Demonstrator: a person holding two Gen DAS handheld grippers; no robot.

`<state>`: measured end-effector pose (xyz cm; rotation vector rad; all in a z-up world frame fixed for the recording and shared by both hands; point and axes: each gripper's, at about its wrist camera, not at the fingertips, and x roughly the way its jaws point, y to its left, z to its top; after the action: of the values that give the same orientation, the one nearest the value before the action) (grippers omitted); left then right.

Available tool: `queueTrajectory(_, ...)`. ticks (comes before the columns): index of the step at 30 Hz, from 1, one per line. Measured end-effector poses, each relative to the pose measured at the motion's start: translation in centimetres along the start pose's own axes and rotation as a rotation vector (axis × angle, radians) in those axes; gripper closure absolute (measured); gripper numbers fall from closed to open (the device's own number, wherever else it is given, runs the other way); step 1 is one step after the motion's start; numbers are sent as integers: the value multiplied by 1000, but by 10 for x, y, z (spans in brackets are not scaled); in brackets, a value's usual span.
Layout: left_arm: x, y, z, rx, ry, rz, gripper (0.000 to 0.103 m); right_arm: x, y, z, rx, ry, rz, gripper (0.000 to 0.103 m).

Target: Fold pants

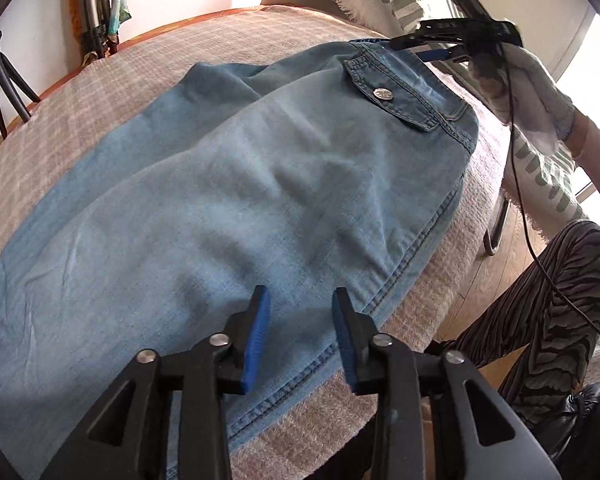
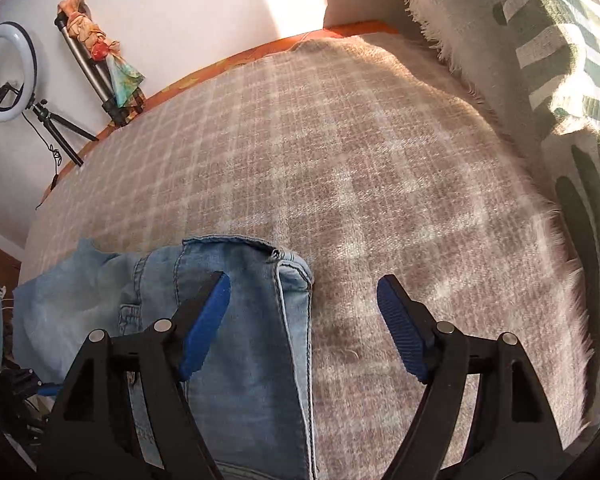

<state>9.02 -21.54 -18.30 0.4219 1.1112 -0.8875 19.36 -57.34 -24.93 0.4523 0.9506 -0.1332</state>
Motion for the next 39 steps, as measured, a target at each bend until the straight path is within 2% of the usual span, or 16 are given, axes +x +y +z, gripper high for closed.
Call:
queueTrajectory(2, 0, -8, -1, 32, -1, -9, 55, 13, 2, 1, 18, 6, 14, 24)
queueTrajectory(4, 6, -12, 1, 52, 12, -14, 53, 14, 2, -2, 42, -10, 42, 33)
queueTrajectory(6, 13, -14, 3, 56, 13, -5, 53, 11, 6, -7, 45, 0, 85, 65)
queueTrajectory(7, 14, -14, 5, 57, -3, -5, 53, 7, 9, -10, 36, -2, 73, 67)
queueTrajectory(8, 15, -14, 7, 59, -12, -7, 53, 3, 13, -12, 15, -3, 64, 78)
queueTrajectory(11, 15, -18, 9, 85, -8, -11, 53, -11, 19, -12, -20, -6, 14, 86)
queueTrajectory(14, 15, -25, 7, 120, -9, -1, 53, -15, 10, -6, 40, -1, -17, 88)
queueTrajectory(16, 16, -28, 4, 148, -12, 20, 53, -17, 24, -9, -69, -17, -104, 86)
queueTrajectory(18, 17, -29, 2, 169, -16, 31, 53, -24, 38, -19, -144, -20, -176, 75)
queueTrajectory(19, 17, -29, 3, 169, -17, 29, 54, -31, 41, -24, -146, -19, -175, 72)
queueTrajectory(21, 15, -26, 3, 169, -24, 19, 62, -50, 41, -39, -125, -33, -157, 52)
queueTrajectory(23, 14, -20, 4, 156, -32, 3, 65, -63, 35, -59, -82, -24, -152, 42)
queueTrajectory(30, 14, -16, 6, 137, -37, -28, 91, -79, -22, -109, 206, 71, -3, 42)
queueTrajectory(31, 13, -18, 6, 142, -37, -27, 95, -78, -26, -112, 217, 79, 11, 43)
queueTrajectory(34, 14, -22, 7, 156, -31, -21, 99, -74, -23, -120, 203, 90, 34, 58)
queueTrajectory(39, 13, -19, 9, 129, -32, -35, 102, -68, -1, -122, 114, 100, 38, 95)
